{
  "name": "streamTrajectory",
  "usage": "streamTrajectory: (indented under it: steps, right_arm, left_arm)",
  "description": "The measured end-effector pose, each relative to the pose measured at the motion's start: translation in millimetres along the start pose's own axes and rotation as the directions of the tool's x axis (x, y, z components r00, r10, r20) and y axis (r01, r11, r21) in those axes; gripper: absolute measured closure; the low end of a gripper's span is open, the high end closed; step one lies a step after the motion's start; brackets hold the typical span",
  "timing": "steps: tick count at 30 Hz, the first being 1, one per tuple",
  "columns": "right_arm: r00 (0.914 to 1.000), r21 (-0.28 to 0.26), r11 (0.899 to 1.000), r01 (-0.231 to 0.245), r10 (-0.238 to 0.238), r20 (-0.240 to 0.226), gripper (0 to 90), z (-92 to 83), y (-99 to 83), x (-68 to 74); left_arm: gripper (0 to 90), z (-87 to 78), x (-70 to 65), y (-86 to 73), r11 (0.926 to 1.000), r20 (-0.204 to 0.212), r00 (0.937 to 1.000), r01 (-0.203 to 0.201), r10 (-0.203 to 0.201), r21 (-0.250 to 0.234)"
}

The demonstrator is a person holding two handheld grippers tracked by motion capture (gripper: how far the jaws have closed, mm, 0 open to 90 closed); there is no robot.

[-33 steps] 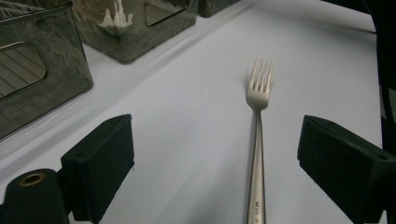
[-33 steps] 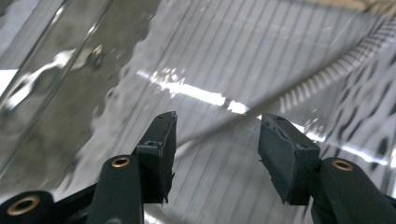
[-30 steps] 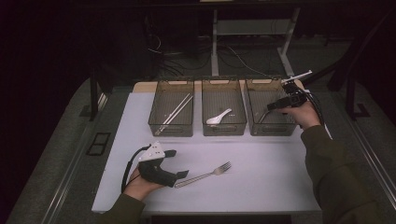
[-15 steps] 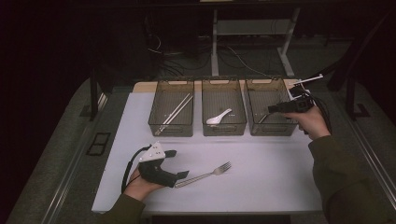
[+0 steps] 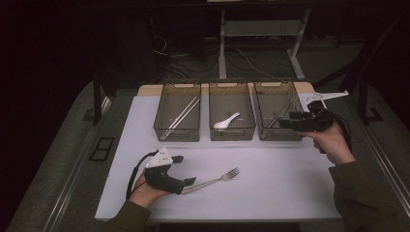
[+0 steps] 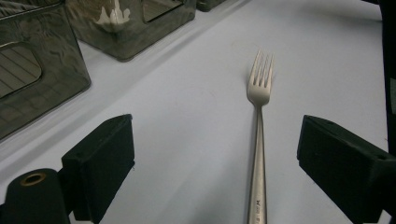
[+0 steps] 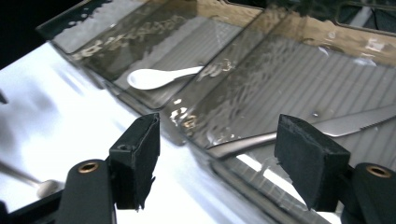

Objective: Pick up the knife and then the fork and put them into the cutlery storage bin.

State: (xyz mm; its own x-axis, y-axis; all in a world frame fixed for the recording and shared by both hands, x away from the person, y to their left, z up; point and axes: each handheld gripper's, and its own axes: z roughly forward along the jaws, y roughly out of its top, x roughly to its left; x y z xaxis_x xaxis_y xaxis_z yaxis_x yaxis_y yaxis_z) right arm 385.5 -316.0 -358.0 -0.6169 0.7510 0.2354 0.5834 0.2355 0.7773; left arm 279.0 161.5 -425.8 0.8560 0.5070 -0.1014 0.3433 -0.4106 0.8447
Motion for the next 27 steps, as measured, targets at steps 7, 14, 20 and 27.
streamTrajectory:
  steps: [7, 14, 20, 27]
  right_arm:
    - [0.9988, -0.043, 0.998, 0.042, -0.043, -0.022, 28.5, -7.2, -20.3, 19.1]
    - [0.9965, -0.052, 0.996, 0.072, -0.074, -0.038, 28.1, -9.3, -44.9, 33.0]
    - [0.9959, -0.041, 0.997, 0.071, -0.073, -0.053, 28.2, -10.3, -62.0, 41.7]
    - [0.9945, -0.039, 0.996, 0.077, -0.080, -0.068, 28.3, -10.7, -73.9, 52.0]
  left_arm:
    - [14.2, 6.3, -1.5, 4.2, 0.9997, 0.018, 0.9997, -0.017, 0.016, 0.018]
    - [25.3, 19.8, -5.3, 11.9, 0.9958, 0.071, 0.9960, -0.058, 0.053, 0.070]
    - [38.2, 39.7, -11.2, 15.2, 0.9851, 0.148, 0.9859, -0.099, 0.078, 0.141]
    - [54.5, 61.7, -22.1, 19.7, 0.9702, 0.166, 0.9811, -0.132, 0.099, 0.203]
